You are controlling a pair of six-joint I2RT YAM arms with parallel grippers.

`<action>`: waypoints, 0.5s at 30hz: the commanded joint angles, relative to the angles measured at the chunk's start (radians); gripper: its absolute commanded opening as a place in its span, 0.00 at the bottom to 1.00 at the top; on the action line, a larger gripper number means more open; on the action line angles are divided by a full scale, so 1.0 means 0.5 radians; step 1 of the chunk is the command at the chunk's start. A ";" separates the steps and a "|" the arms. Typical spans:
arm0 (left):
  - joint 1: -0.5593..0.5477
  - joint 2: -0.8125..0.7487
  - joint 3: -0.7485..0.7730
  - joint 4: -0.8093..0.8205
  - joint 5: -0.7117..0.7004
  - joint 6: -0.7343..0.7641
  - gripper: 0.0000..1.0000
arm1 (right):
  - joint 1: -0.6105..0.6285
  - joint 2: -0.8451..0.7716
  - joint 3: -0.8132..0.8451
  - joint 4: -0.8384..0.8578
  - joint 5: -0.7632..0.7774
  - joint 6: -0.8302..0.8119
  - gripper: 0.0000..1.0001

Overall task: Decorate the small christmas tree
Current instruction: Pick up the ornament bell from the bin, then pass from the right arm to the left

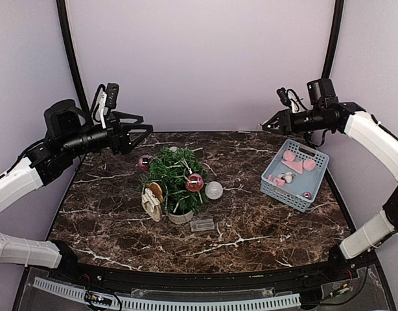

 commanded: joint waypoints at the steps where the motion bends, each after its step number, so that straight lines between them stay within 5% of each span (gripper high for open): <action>1: -0.076 -0.047 -0.024 0.269 0.077 -0.158 0.80 | 0.176 -0.118 0.171 0.057 -0.411 0.095 0.41; 15: -0.284 -0.007 -0.024 0.274 -0.007 -0.310 0.79 | 0.650 -0.054 0.250 0.608 -0.640 0.401 0.44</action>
